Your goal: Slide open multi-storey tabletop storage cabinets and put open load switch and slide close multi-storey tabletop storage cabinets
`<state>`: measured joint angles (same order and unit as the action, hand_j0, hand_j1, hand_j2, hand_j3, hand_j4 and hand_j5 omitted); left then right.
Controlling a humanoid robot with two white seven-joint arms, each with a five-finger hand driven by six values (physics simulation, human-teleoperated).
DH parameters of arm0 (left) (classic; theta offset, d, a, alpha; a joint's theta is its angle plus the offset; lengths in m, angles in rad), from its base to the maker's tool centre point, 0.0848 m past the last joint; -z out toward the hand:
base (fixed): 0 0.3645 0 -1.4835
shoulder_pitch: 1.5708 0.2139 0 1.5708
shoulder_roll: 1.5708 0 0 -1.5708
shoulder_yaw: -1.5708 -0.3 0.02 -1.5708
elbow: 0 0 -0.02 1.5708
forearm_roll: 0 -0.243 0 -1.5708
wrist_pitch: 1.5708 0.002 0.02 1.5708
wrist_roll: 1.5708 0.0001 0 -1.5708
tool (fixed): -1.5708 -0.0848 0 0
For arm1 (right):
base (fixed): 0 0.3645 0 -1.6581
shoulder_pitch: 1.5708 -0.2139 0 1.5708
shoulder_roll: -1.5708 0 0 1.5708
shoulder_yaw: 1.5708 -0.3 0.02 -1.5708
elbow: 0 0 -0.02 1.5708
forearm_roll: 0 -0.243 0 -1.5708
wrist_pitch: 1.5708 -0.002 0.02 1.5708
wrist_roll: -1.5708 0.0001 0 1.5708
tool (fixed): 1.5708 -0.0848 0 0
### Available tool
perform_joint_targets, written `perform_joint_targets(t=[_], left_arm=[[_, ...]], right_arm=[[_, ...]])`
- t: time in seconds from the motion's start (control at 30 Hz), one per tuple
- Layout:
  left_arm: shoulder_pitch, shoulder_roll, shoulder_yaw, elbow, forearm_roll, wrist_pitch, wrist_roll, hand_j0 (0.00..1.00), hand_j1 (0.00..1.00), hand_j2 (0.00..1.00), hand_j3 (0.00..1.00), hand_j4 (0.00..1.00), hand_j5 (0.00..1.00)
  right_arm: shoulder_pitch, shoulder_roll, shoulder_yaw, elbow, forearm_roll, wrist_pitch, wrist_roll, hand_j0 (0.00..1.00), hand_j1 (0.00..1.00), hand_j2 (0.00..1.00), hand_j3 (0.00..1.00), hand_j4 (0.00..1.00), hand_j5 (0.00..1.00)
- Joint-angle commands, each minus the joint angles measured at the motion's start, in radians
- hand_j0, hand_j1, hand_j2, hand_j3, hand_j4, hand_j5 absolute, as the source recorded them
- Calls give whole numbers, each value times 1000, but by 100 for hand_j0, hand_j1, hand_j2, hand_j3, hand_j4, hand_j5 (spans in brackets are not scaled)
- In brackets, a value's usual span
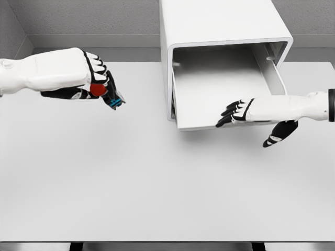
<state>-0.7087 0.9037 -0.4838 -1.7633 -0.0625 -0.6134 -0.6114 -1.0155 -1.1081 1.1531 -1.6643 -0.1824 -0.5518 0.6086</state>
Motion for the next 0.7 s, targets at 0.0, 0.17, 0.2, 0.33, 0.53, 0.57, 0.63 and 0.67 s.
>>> perform_joint_targets(t=[0.0,0.17,0.2,0.33,0.53,0.57,0.63,0.67], left_arm=[[-2,-26,-22,1,4,3,1,49,49,49,49,49,49],[-25,-75,-45,1,1,3,1,50,50,50,50,50,50],[-35,-80,-53,1,1,3,1,50,50,50,50,50,50],[-48,-109,-59,1,0,3,1,50,50,50,50,50,50],[-67,-157,-61,1,-2,3,1,50,50,50,50,50,50],[-78,-163,-61,2,-2,3,1,50,50,50,50,50,50],[-83,-183,-62,2,-3,3,1,50,50,50,50,50,50],[-91,-186,-62,2,-7,3,1,50,50,50,50,50,50]], right_arm=[[0,2,8,-8,-12,-59,2,100,100,100,100,100,100],[5,1,8,-9,-14,-59,2,100,100,100,100,100,100],[5,1,10,-11,-14,-59,2,100,100,100,100,100,100],[17,-18,8,-11,-16,-59,2,100,100,100,100,100,100],[17,-29,8,-14,-17,-59,2,100,100,100,100,100,100],[17,-30,7,-17,-17,-59,2,100,100,100,100,100,100],[17,-32,7,-20,-17,-59,2,100,100,100,100,100,100],[17,-36,7,-20,-17,-59,2,100,100,100,100,100,100]])
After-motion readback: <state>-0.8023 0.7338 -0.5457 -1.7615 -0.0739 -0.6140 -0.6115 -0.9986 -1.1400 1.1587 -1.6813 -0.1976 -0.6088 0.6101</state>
